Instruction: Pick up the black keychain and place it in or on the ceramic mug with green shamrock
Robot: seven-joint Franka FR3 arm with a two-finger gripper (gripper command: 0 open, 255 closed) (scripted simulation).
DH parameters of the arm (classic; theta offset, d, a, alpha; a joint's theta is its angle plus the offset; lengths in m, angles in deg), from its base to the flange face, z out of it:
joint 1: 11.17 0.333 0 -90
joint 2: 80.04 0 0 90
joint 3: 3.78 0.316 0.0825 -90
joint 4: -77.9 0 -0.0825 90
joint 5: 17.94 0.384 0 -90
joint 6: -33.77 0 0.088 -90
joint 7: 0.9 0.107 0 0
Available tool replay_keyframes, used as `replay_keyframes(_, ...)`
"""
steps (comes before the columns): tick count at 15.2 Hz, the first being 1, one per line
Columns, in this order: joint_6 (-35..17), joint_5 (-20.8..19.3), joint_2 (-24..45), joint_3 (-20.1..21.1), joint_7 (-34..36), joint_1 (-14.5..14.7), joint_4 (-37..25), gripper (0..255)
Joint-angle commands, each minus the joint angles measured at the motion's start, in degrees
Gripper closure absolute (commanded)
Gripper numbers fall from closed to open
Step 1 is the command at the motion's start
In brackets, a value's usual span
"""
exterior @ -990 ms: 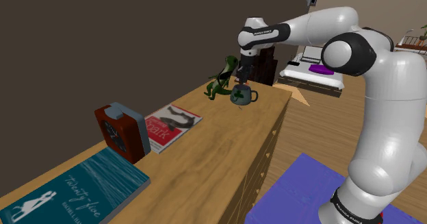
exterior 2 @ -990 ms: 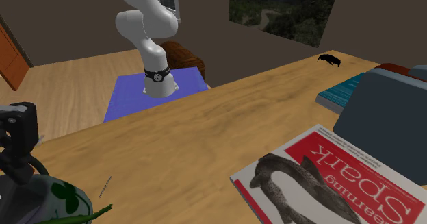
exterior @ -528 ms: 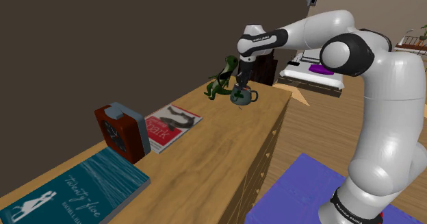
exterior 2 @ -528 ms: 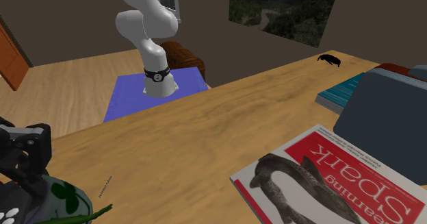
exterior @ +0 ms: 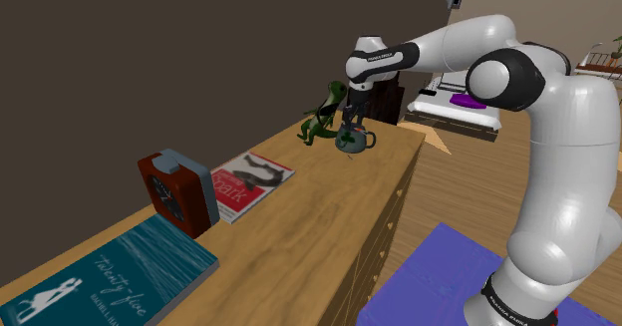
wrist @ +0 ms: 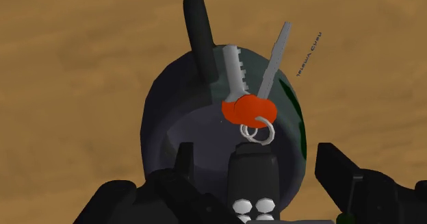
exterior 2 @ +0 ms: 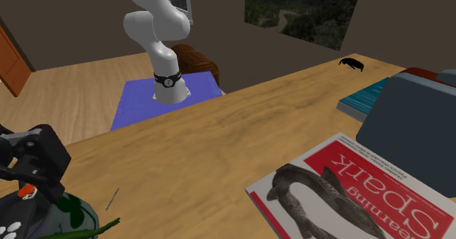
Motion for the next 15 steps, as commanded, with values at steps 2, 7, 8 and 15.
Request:
replay_keyframes(2,0.01,0.0,0.02,0.0,0.0,0.0,-0.01,0)
replay_keyframes(7,5.19,0.0,-1.22,-0.01,0.0,-0.04,-3.95,0)
replay_keyframes(8,6.6,0.0,-1.42,-0.02,0.0,-0.05,-5.17,0)
replay_keyframes(15,6.6,0.0,-1.42,-0.02,0.0,-0.05,-5.17,0)
